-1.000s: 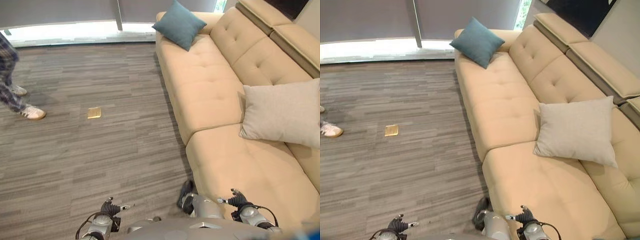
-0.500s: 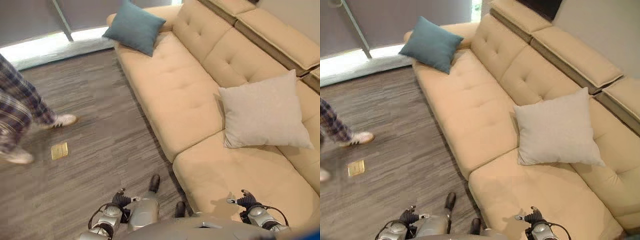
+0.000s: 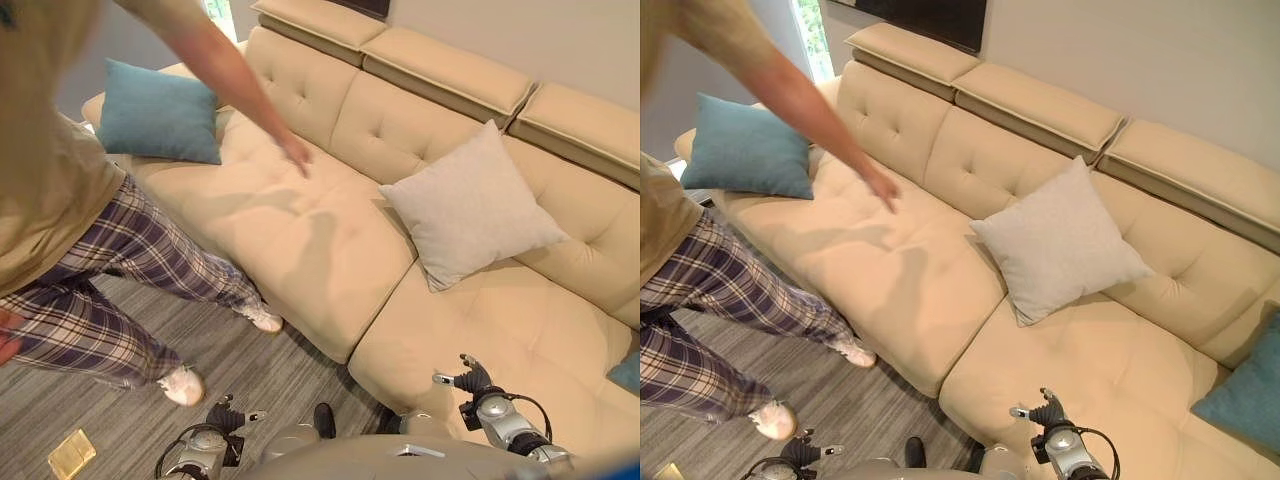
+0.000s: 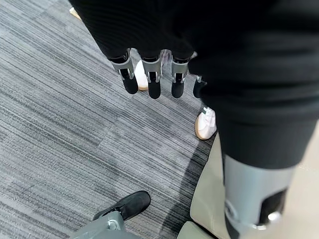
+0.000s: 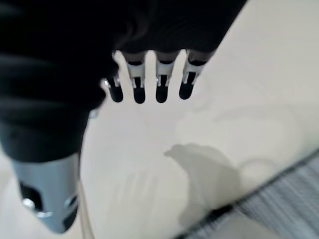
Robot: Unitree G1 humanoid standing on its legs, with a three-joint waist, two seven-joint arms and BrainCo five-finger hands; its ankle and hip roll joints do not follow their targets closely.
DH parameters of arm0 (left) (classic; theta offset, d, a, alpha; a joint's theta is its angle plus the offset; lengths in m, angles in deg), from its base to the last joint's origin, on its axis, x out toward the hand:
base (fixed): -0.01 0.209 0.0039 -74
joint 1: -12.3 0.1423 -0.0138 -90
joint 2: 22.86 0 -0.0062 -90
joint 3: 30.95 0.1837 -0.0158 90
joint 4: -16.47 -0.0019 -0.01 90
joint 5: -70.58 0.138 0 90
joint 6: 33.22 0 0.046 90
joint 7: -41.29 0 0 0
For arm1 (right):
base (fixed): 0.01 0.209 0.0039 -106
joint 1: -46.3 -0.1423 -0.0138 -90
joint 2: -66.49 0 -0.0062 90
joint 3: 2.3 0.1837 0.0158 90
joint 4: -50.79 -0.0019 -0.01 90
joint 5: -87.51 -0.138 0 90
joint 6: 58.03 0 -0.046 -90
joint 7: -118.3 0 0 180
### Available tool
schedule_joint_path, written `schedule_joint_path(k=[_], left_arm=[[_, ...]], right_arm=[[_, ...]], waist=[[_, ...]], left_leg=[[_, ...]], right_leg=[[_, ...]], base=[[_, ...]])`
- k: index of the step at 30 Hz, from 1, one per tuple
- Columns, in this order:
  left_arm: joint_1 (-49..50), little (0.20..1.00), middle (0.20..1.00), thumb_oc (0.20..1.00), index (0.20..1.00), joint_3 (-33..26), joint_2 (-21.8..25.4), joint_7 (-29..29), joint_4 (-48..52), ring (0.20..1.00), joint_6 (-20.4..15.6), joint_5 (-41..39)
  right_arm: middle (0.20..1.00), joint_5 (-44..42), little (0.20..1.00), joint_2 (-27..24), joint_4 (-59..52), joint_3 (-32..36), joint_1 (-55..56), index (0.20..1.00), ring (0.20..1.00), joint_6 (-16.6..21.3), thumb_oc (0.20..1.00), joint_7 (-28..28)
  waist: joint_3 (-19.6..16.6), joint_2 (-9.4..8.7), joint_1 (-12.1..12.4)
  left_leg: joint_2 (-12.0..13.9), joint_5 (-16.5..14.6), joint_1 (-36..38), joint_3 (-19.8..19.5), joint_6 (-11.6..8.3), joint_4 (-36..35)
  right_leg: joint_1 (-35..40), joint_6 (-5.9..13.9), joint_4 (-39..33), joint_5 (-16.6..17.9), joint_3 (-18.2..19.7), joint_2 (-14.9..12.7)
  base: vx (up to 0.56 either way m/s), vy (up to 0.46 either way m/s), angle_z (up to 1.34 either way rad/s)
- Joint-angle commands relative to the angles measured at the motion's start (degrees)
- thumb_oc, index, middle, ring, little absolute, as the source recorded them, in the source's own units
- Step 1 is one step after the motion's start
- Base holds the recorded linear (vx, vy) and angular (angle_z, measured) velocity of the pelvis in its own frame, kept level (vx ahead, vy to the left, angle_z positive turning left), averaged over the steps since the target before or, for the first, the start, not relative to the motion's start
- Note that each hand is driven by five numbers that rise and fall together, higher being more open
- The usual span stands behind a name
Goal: Pick up all the scattered cushions and arrange them neatly on the sofa.
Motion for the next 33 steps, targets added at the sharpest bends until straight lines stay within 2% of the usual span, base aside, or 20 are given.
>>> schedule_joint_path(k=[1,2,3,4,5,6,7,9,12,20,33], left_arm=[[-2.2,1.0,1.0,1.0,1.0,0.4,-0.4,1.2,1.7,1.0,-1.9,-0.6],[-2.2,1.0,1.0,1.0,1.0,0.8,-1.1,1.6,2.9,1.0,-2.2,-1.8],[-2.2,1.0,1.0,1.0,1.0,0.8,-1.1,1.6,2.9,1.0,-2.2,-1.8],[-2.1,1.0,1.0,1.0,1.0,1.3,-2.0,2.1,4.2,1.0,-2.6,-3.1],[-2.1,1.0,1.0,1.0,1.0,1.6,-2.2,2.2,4.5,1.0,-2.6,-3.4],[-2.1,1.0,1.0,1.0,1.0,1.9,-2.6,2.5,4.9,1.0,-2.7,-4.2],[-2.4,1.0,1.0,1.0,1.0,2.3,-3.0,2.9,5.7,1.0,-3.0,-5.3],[-2.5,1.0,1.0,1.0,1.0,2.6,-3.4,2.8,5.6,1.0,-2.6,-4.8],[-1.9,1.0,1.0,1.0,1.0,3.0,-3.4,2.5,5.4,1.0,-2.4,-3.5],[-0.9,1.0,1.0,1.0,1.0,2.6,-2.7,2.3,4.6,1.0,-2.0,-3.0],[0.1,1.0,1.0,1.0,1.0,1.9,-2.8,1.4,1.4,1.0,-1.5,-2.7]], right_arm=[[1.0,-2.8,1.0,-3.7,-2.7,1.1,-0.9,1.0,1.0,2.7,1.0,3.2],[1.0,-2.7,1.0,-4.0,-4.6,1.2,-0.9,1.0,1.0,2.8,1.0,3.8],[1.0,-2.7,1.0,-4.0,-4.6,1.2,-0.9,1.0,1.0,2.8,1.0,3.8],[1.0,-2.5,1.0,-4.3,-7.3,1.8,-0.6,1.0,1.0,3.3,1.0,5.2],[1.0,-2.4,1.0,-4.3,-7.6,1.9,-0.6,1.0,1.0,3.3,1.0,5.4],[1.0,-2.3,1.0,-4.4,-8.4,2.1,-0.6,1.0,1.0,3.3,1.0,6.0],[1.0,-2.0,1.0,-4.5,-9.0,2.1,-0.7,1.0,1.0,3.3,1.0,6.9],[1.0,-1.4,1.0,-4.4,-10.2,2.0,0.1,1.0,1.0,3.2,1.0,6.8],[1.0,-1.2,1.0,-3.8,-9.2,1.9,1.1,1.0,1.0,3.2,1.0,6.6],[1.0,-1.7,1.0,-2.9,-7.2,1.5,1.9,1.0,1.0,2.8,1.0,5.4],[1.0,-1.9,1.0,-2.4,-1.1,0.9,1.7,1.0,1.0,2.3,1.0,4.4]], waist=[[1.1,-2.44,1.1],[1.3,-2.61,1.1],[1.3,-2.62,1.1],[1.4,-2.42,1.2],[1.5,-2.34,1.3],[1.6,-2.09,1.4],[2.4,-1.12,1.8],[1.7,0.09,1.4],[0.3,0.79,0.8],[-0.3,0.56,1.1],[-0.9,0.35,1.7]], left_leg=[[2.7,-7.2,-0.7,-7.3,-3.71,12.1],[2.4,-7.0,-2.5,-9.2,-4.32,14.2],[2.4,-7.0,-2.5,-9.2,-4.32,14.2],[2.3,-5.4,-5.1,-12.6,-4.87,12.2],[2.2,-4.8,-5.6,-13.3,-5.04,11.3],[2.1,-3.4,-6.9,-14.7,-5.3,10.0],[2.3,-0.6,-8.8,-17.5,-5.98,7.3],[3.7,0.6,-6.3,-16.8,-5.96,3.4],[4.0,1.4,-1.5,-15.1,-5.89,-0.4],[3.6,0.5,3.2,-12.7,-4.65,-2.5],[3.6,0.2,4.2,-12.4,-4.55,-3.3]], right_leg=[[8.5,0.61,-17.2,8.6,0.5,3.1],[9.2,0.16,-18.2,8.4,1.7,3.5],[9.2,0.16,-18.2,8.4,1.7,3.5],[9.8,0.24,-19.1,8.2,3.5,4.1],[10.0,0.32,-19.2,8.2,3.9,4.2],[10.1,0.44,-19.4,8.0,4.7,4.6],[10.4,0.36,-19.0,7.5,6.6,5.5],[10.9,0.47,-19.2,6.9,7.0,5.9],[11.9,0.64,-19.5,6.8,7.7,5.9],[13.6,1.53,-19.3,7.0,9.3,5.1],[13.8,2.13,-19.6,7.2,8.5,4.2]], base=[[0.05,-0.066,0.02],[0.02,-0.034,-0.22],[0.05,-0.014,-0.48],[0.06,0.008,-0.44],[0.08,0.019,-0.39],[0.08,0.069,-0.54],[0.1,0.09,-0.8],[0.12,0.106,-1.0],[0.15,0.129,-0.55],[0.06,0.075,-0.2],[0.0,0.011,-0.02]])
